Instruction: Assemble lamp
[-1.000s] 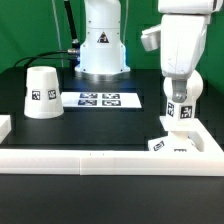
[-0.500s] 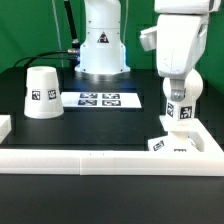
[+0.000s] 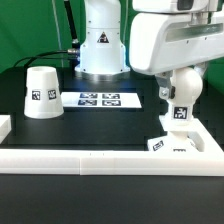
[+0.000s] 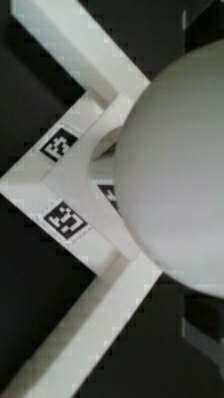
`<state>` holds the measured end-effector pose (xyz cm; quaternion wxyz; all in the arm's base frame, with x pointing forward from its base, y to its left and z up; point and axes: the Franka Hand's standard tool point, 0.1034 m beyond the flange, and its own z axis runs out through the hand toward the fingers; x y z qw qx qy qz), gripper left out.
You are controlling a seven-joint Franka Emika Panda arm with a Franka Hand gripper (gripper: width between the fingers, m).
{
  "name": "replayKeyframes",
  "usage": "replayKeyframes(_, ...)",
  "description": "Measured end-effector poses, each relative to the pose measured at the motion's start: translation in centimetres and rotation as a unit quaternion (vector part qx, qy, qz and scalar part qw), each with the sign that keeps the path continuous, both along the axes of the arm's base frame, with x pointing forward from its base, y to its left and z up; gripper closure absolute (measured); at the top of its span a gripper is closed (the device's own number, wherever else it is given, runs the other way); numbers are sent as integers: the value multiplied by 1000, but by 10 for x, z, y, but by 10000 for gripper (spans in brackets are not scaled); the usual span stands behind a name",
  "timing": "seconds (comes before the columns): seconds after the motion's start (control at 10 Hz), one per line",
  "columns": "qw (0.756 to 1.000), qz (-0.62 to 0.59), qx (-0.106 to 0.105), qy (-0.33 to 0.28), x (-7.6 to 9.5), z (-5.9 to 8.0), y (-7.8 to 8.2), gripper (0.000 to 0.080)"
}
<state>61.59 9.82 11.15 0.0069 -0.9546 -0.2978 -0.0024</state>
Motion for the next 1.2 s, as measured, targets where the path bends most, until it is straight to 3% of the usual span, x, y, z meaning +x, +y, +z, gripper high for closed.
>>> replayKeyframes(0.8,962,-274,7,5,2,2,-2,220)
replayKeyframes(1.2,894,-447,7,14,-3,0,-1,220)
